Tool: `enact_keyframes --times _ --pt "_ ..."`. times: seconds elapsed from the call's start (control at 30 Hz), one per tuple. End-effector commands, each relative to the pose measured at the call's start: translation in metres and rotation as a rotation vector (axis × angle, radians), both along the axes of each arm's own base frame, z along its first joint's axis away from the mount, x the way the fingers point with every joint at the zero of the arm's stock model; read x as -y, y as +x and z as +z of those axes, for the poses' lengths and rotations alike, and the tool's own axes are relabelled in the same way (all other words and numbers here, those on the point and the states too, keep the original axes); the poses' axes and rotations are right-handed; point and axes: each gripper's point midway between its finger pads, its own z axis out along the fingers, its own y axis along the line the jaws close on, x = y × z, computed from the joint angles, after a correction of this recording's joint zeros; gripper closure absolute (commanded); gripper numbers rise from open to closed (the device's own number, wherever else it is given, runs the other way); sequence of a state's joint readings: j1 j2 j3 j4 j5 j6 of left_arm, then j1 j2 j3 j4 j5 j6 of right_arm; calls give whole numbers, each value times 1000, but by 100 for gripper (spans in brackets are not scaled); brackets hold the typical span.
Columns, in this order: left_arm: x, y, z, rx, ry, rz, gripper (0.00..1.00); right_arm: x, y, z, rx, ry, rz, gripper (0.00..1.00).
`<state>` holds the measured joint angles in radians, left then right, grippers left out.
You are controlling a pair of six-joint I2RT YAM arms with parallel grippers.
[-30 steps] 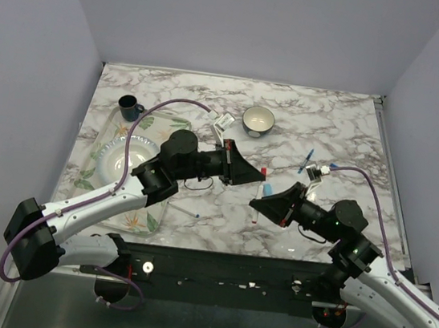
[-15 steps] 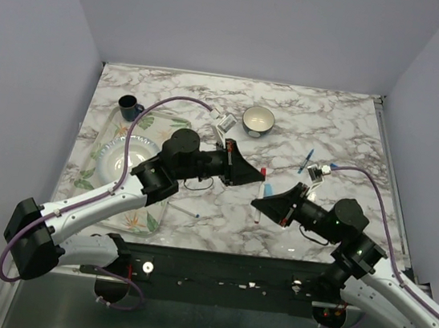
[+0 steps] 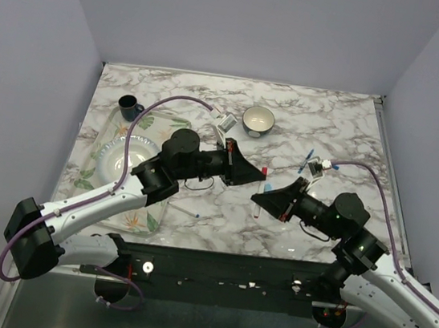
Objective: Insert the pens into the pen caps
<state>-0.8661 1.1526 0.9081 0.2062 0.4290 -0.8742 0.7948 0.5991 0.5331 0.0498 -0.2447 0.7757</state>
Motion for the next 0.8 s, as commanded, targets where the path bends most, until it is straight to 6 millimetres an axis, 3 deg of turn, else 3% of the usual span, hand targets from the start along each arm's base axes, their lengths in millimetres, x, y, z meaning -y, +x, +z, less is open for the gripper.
enact_keyframes --times 0.0,0.07,0.17,0.27,0.43,0.77 --pt "5 -31 -12 -11 37 -153 87 12 12 50 162 51 -83 99" --pt "3 -34 -7 7 28 -162 67 12 9 55 191 39 -67 99" --pt "-3 -37 6 46 3 -151 49 8 1 58 230 22 -12 99" --pt "-8 -38 15 75 -8 -133 38 7 -7 57 240 26 27 99" --pt "-12 -35 29 133 -3 -107 33 4 -18 45 237 30 89 99" --pt "-3 -22 55 253 1 -99 30 4 -38 44 254 61 174 99"
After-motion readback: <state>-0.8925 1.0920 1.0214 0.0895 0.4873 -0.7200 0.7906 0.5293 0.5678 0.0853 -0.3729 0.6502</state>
